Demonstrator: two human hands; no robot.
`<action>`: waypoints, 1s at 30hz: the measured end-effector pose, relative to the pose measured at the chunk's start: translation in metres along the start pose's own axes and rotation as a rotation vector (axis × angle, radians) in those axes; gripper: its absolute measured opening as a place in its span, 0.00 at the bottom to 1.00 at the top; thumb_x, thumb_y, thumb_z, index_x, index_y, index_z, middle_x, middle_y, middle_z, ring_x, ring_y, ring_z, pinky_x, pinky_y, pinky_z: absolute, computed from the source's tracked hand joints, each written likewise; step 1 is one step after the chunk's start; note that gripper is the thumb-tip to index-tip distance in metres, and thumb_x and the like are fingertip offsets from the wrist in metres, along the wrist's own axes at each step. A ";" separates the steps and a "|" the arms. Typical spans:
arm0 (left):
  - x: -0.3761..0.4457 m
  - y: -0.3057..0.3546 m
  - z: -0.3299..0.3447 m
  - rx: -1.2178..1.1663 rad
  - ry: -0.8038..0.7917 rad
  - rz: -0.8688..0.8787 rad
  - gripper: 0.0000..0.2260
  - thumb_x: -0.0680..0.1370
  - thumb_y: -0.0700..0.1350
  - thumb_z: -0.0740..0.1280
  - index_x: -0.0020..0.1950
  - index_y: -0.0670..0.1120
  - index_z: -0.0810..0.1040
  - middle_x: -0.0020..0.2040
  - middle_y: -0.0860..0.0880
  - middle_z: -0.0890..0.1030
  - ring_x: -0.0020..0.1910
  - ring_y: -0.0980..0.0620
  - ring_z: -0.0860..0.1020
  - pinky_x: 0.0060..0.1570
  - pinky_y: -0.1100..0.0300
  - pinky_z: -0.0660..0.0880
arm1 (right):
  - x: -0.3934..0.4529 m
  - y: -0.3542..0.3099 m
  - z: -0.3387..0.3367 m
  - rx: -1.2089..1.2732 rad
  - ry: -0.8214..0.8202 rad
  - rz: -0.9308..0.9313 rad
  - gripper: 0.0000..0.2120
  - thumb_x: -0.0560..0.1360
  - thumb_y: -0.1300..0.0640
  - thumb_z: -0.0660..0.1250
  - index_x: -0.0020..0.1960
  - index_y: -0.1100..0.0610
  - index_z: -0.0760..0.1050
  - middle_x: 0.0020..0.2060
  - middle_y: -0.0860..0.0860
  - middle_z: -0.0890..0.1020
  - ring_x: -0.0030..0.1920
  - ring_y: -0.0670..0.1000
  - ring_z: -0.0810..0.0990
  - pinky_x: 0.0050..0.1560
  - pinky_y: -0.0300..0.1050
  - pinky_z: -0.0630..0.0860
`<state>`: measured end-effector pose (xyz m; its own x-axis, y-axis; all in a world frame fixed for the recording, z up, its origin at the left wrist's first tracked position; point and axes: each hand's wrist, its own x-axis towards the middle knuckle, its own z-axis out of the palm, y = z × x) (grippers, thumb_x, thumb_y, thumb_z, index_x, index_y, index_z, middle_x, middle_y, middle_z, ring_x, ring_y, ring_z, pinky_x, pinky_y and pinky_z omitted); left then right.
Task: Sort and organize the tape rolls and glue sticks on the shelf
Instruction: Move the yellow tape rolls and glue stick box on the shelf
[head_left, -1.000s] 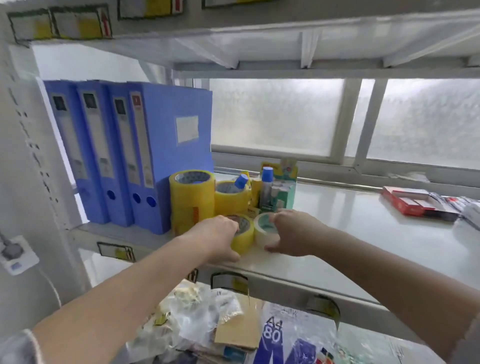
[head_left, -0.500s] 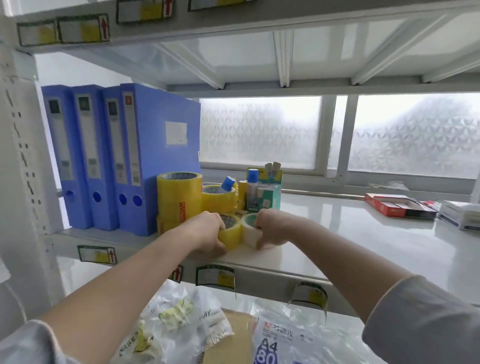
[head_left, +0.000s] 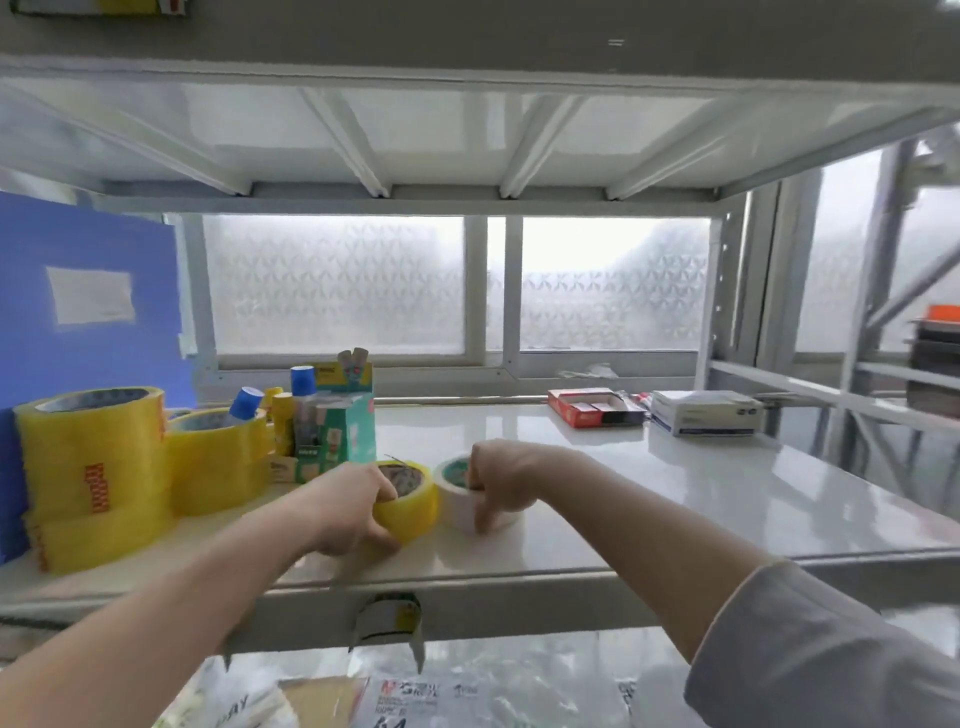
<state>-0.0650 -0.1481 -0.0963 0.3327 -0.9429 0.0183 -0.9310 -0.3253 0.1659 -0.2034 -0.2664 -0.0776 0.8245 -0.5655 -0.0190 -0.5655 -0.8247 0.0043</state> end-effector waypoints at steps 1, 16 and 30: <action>0.008 0.020 0.004 0.002 -0.003 0.034 0.11 0.72 0.52 0.72 0.52 0.51 0.81 0.52 0.50 0.81 0.51 0.51 0.79 0.54 0.59 0.76 | -0.010 0.019 0.000 0.006 -0.005 0.040 0.21 0.67 0.52 0.76 0.55 0.61 0.78 0.43 0.53 0.75 0.43 0.54 0.74 0.41 0.41 0.68; 0.081 0.217 0.039 0.056 -0.008 0.310 0.17 0.71 0.52 0.72 0.54 0.44 0.80 0.51 0.43 0.79 0.52 0.43 0.78 0.43 0.58 0.70 | -0.104 0.202 -0.002 0.040 -0.090 0.390 0.11 0.68 0.53 0.75 0.36 0.54 0.74 0.33 0.49 0.74 0.39 0.52 0.73 0.30 0.38 0.66; 0.116 0.296 0.055 0.024 0.016 0.418 0.21 0.69 0.53 0.74 0.58 0.44 0.80 0.54 0.43 0.80 0.51 0.43 0.79 0.42 0.58 0.71 | -0.140 0.273 -0.003 0.066 -0.091 0.543 0.18 0.68 0.54 0.76 0.29 0.51 0.67 0.29 0.46 0.69 0.31 0.46 0.68 0.30 0.37 0.64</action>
<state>-0.3100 -0.3574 -0.0996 -0.0729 -0.9928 0.0949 -0.9895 0.0839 0.1174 -0.4733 -0.4125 -0.0704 0.4108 -0.9041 -0.1180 -0.9114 -0.4109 -0.0245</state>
